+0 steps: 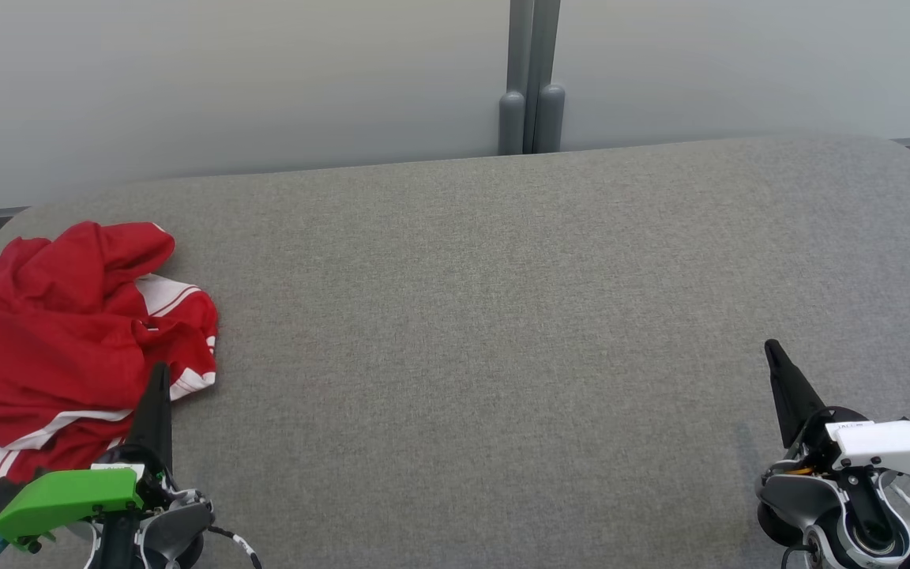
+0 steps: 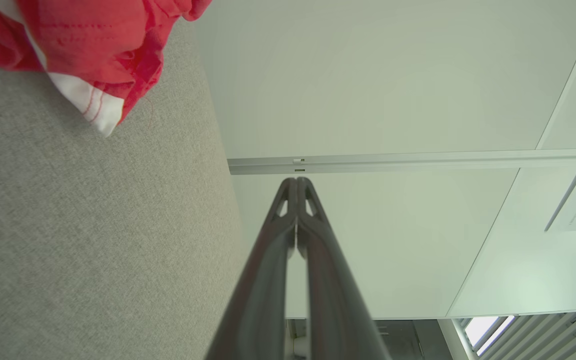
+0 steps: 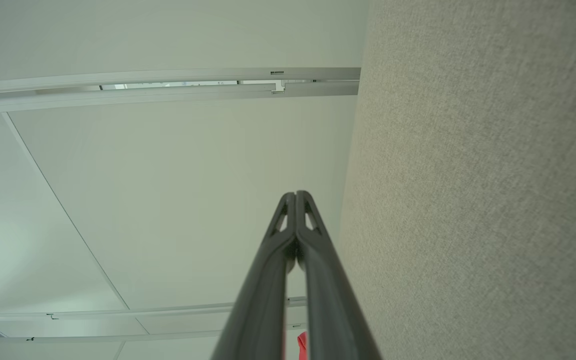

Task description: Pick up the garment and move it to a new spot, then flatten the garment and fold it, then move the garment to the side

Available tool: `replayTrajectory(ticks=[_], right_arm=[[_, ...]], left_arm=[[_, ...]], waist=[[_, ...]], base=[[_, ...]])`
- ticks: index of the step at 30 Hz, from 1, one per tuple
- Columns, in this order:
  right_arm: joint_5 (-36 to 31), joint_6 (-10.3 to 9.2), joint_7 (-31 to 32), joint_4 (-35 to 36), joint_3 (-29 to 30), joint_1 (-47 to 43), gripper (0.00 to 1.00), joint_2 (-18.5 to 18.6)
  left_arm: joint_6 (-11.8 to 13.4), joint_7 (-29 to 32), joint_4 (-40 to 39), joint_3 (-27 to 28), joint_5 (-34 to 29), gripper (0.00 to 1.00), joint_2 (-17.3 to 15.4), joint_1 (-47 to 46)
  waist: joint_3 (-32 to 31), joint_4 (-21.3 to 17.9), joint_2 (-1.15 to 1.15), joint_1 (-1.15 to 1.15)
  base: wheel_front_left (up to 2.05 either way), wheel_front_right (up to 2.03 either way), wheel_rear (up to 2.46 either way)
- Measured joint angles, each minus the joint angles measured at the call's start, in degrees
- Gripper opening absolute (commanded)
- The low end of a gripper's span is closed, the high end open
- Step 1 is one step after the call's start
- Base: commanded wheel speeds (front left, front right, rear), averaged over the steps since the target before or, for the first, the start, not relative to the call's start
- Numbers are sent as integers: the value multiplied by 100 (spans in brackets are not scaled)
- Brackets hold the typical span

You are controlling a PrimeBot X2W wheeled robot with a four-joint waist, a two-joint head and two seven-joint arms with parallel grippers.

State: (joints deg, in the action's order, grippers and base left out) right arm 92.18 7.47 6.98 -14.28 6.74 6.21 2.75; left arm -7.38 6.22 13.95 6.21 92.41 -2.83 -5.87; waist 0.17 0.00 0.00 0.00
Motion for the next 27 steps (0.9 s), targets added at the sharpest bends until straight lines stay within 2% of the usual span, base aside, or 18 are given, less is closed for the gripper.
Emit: replayTrajectory(ticks=[27], right_arm=[[0,0,0,0,0,0,0,0]], left_arm=[[0,0,0,0,1,0,0,0]], waist=[[0,0,0,0]], base=[[0,0,0]])
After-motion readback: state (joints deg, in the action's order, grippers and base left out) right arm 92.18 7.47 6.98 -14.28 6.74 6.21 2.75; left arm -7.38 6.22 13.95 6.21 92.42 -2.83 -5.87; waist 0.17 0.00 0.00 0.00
